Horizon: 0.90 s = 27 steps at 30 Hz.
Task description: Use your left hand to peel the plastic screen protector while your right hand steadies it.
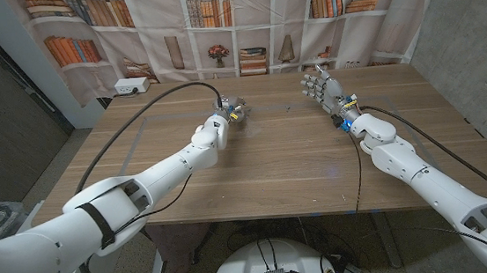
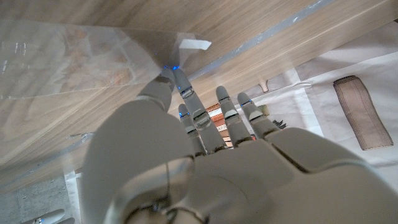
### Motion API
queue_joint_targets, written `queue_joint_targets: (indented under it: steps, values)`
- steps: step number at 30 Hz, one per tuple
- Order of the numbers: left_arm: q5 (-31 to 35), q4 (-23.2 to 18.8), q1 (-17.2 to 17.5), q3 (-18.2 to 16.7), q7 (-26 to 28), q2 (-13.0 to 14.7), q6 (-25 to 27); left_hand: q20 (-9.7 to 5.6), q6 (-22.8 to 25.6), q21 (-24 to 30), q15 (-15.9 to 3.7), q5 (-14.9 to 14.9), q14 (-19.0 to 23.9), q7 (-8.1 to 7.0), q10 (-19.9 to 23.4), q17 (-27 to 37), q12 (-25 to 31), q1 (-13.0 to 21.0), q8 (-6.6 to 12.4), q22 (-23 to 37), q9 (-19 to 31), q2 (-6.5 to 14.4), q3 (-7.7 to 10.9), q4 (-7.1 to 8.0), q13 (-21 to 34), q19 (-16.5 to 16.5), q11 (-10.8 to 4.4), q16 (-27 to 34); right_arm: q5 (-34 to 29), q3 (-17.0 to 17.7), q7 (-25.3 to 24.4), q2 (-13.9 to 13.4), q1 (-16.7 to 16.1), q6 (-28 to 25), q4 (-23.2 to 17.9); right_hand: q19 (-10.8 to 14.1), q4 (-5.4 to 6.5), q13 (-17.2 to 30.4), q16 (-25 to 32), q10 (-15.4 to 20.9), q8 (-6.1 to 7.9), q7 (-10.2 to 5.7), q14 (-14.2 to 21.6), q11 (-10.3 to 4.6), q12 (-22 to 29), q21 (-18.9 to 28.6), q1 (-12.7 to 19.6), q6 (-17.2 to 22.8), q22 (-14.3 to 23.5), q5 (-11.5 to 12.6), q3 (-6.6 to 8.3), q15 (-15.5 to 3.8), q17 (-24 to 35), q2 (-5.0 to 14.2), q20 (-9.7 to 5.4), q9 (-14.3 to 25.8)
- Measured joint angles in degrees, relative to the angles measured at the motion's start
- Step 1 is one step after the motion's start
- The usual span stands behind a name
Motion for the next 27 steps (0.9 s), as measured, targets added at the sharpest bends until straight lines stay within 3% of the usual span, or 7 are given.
queue_joint_targets:
  steps: [10, 27]
  values:
    - [-0.68, -0.76, 0.73, -0.53, 0.42, -0.03, 0.00, 0.08, 0.86, -0.36, -0.47, -0.18, 3.91, 0.25, -0.17, 4.39, 2.53, 5.83, -0.76, 0.00, 0.53, 0.20, -2.17, -0.03, 1.11, 0.70, 0.30, 3.06, 0.33, 0.23, -0.17, -0.13, -0.48, 0.03, -0.41, 0.20, 0.00, 0.00, 0.00, 0.00, 0.00, 0.00, 0.00, 0.00, 0.00, -0.22, 0.23, 0.00, 0.00, 0.00, 0.00, 0.00, 0.00, 0.23, -0.20, 0.00]
    - [-7.73, -5.13, 4.20, -6.10, 5.32, 0.01, -3.34, 0.59, 1.57, -0.36, -0.46, 0.06, 3.91, 0.36, -0.90, 4.92, 3.64, 7.73, -0.76, 0.27, 0.80, 0.49, -2.87, 0.67, 1.45, 1.61, 0.62, 2.81, 0.65, 0.48, -0.53, -0.16, -1.04, 0.15, -0.86, 0.74, 0.00, 0.00, 0.00, 0.00, 0.00, 0.00, 0.00, 0.00, 0.00, -0.65, 0.23, 0.00, 0.00, 0.00, 0.00, 0.00, 0.00, 0.23, -0.08, 0.00]
